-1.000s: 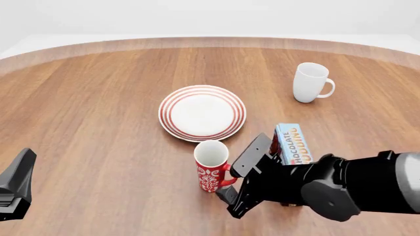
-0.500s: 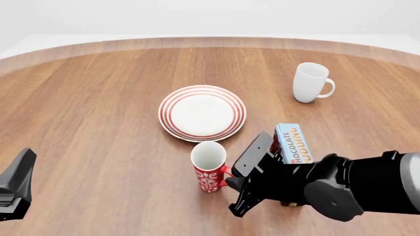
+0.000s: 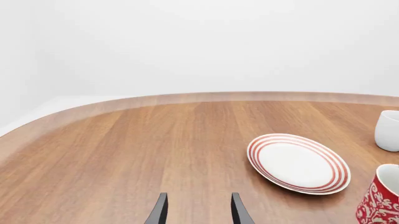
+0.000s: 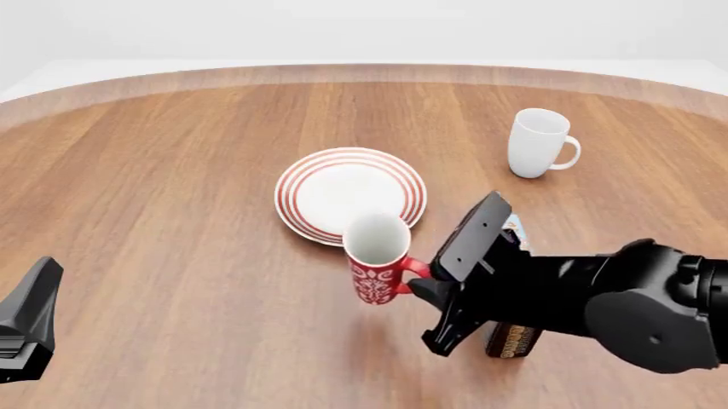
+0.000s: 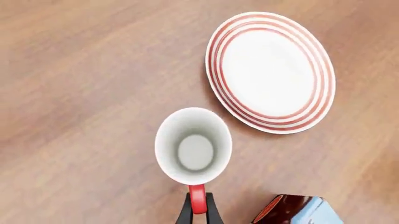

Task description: Pick up the red mug and put it on the plate

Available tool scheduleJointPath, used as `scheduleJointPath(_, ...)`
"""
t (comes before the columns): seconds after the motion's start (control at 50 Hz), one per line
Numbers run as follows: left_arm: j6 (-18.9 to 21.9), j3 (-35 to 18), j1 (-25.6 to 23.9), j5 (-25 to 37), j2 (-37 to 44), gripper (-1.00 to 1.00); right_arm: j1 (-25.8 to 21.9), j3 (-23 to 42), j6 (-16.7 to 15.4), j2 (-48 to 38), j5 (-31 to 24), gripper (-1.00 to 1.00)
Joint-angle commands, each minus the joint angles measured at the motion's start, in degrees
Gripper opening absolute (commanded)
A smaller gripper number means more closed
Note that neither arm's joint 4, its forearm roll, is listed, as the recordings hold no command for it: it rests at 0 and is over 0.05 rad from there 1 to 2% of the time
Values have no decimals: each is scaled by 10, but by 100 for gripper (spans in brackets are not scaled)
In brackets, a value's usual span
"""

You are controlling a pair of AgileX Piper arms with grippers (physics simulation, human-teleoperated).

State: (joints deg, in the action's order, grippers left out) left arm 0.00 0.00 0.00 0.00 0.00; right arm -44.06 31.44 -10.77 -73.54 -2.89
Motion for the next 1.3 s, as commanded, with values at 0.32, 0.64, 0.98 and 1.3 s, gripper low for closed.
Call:
scheduleJointPath(0.32,0,0,0,0,0,100,21,23,-24,126,-89,-100)
scheduleJointPath(0.64,0,0,0,0,0,100,53,50,-46,133,-91,-100)
scheduleJointPath(0.98,0,0,0,0,0,100,75,79,-59,99,-57,-100)
scheduleJointPath(1.3,0,0,0,0,0,100,95,102,-82,42,-4,-100)
